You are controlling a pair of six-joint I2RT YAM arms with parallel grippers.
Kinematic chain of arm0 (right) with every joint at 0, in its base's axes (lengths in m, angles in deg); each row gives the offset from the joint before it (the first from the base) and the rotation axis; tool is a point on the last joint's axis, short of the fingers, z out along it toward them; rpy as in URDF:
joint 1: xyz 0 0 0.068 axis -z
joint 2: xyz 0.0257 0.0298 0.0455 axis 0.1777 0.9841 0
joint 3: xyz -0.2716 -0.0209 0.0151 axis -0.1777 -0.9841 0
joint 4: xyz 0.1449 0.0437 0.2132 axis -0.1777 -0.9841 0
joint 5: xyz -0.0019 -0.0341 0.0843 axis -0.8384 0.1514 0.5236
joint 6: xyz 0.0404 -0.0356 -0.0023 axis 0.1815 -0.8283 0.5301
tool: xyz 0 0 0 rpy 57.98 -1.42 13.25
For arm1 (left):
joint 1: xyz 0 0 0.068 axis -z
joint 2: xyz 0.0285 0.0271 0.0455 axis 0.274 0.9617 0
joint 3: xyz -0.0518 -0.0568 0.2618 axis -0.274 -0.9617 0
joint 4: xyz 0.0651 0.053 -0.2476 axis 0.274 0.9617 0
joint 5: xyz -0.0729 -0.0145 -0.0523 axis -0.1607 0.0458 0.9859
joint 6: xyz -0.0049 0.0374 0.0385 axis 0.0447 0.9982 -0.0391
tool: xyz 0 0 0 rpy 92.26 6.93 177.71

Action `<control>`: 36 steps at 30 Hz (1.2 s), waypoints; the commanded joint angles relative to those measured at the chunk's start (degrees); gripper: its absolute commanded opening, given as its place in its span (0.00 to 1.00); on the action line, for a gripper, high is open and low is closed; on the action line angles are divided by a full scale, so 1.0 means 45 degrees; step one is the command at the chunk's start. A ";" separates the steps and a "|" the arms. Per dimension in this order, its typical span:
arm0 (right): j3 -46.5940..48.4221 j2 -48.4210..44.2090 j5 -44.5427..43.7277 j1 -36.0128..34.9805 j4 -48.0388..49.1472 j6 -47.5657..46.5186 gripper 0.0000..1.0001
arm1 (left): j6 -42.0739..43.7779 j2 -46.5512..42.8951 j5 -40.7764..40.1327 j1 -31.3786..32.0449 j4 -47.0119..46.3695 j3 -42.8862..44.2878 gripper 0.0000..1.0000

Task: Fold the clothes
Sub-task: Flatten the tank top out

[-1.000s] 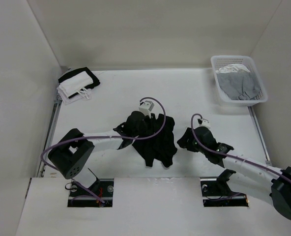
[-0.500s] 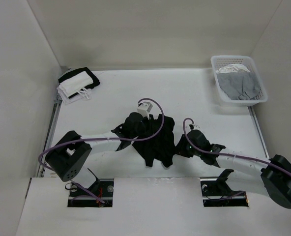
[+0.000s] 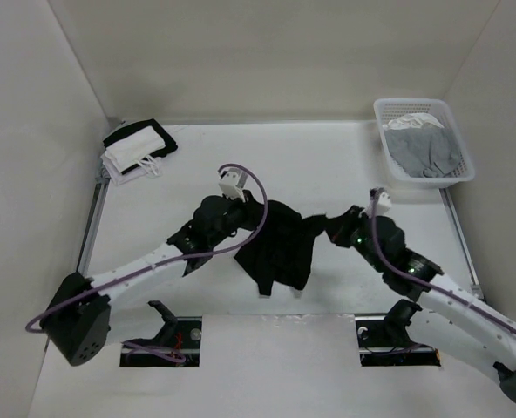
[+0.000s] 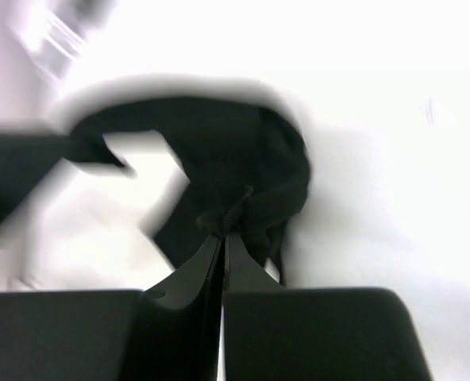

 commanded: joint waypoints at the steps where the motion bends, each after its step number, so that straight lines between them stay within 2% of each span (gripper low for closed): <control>1: 0.2878 -0.1230 -0.1840 0.0119 -0.0464 -0.2020 0.01 | 0.0202 -0.2239 -0.1157 0.0071 0.0782 0.0346 0.06; 5: 0.5399 -0.1348 -0.2622 -0.0524 -0.0250 -0.3251 0.00 | 0.0222 -0.4428 -0.2056 0.0013 0.1680 0.0853 0.06; 6: 0.6466 -0.1251 -0.3009 -0.1183 -0.0192 -0.3949 0.00 | 0.0222 -0.5516 -0.2464 0.0013 0.2282 0.1222 0.06; 9: 0.8208 -0.1094 -0.3908 -0.2668 0.0023 -0.5414 0.01 | 0.0358 -0.7025 -0.3033 0.0109 0.3203 0.1887 0.06; 12: 1.0258 -0.0938 -0.5721 -0.5105 0.0801 -0.7968 0.01 | 0.0768 -0.8978 -0.3717 0.0421 0.4297 0.2902 0.07; 16: 1.1727 -0.0568 -0.7073 -0.7610 0.2150 -1.0648 0.01 | 0.0886 -0.9939 -0.4069 0.0735 0.4905 0.3296 0.07; 18: 1.2255 0.0094 -0.7348 -0.7851 0.2600 -1.1802 0.02 | 0.0672 -1.0252 -0.4128 0.0832 0.5197 0.2927 0.07; 20: 1.2646 0.1107 -0.6923 -0.6453 0.2583 -1.2158 0.02 | 0.0224 -1.0563 -0.4284 0.0891 0.5567 0.2071 0.07; 22: 1.2940 0.2280 -0.5539 -0.4519 0.1785 -1.1226 0.02 | -0.0089 -1.0741 -0.4460 0.0891 0.5803 0.1424 0.07; 23: 1.3251 0.3078 -0.4353 -0.2905 0.1279 -1.0390 0.02 | -0.0323 -1.0857 -0.4557 0.0891 0.5862 0.0880 0.08; 24: 1.3466 0.3550 -0.3626 -0.2096 0.1042 -0.9898 0.02 | -0.0441 -1.0878 -0.4597 0.0891 0.5882 0.0584 0.08; 25: 1.4261 0.5082 -0.1182 0.0135 0.0498 -0.8404 0.02 | -0.0636 -1.0801 -0.4713 0.0833 0.5747 0.0117 0.08; 26: 1.4695 0.5774 -0.0249 0.0970 0.0319 -0.7867 0.02 | -0.0850 -1.0607 -0.4772 0.0755 0.5649 -0.0158 0.08; 27: 1.6169 0.7811 0.1617 0.2544 -0.0109 -0.6895 0.03 | -0.1065 -1.0334 -0.4812 0.0677 0.5474 -0.0470 0.08; 28: 1.7247 0.9147 0.2409 0.3198 -0.0364 -0.6595 0.03 | -0.1357 -0.9906 -0.4909 0.0561 0.5162 -0.0783 0.08; 29: 1.9346 1.1500 0.3035 0.3881 -0.1063 -0.6380 0.05 | -0.1650 -0.9534 -0.4968 0.0443 0.4869 -0.1076 0.08; 30: 2.0256 1.2451 0.3119 0.4004 -0.1418 -0.6320 0.05 | -0.1924 -0.9202 -0.4988 0.0346 0.4596 -0.1272 0.08; 31: 2.2199 1.4259 0.3216 0.4160 -0.2195 -0.6300 0.07 | -0.2217 -0.8754 -0.5007 0.0151 0.4245 -0.1526 0.08; 32: 2.4365 1.6249 0.3140 0.4355 -0.2996 -0.6319 0.10 | -0.2394 -0.8440 -0.5007 0.0033 0.4048 -0.1664 0.08; 33: 2.7422 1.8880 0.2791 0.4782 -0.3970 -0.6010 0.20 | -0.3053 -0.7451 -0.4853 -0.0451 0.3427 -0.2052 0.09; 34: 2.8458 1.9892 0.2556 0.4922 -0.4347 -0.5678 0.31 | -0.3234 -0.7015 -0.4774 -0.0669 0.3247 -0.2210 0.09; 35: 2.8623 2.0134 0.2495 0.4943 -0.4448 -0.5501 0.38 | -0.3409 -0.6644 -0.4715 -0.0884 0.3071 -0.2347 0.10; 36: 2.7987 1.9963 0.2611 0.4982 -0.4449 -0.5247 0.50 | -0.3779 -0.6118 -0.4521 -0.1215 0.2857 -0.2581 0.10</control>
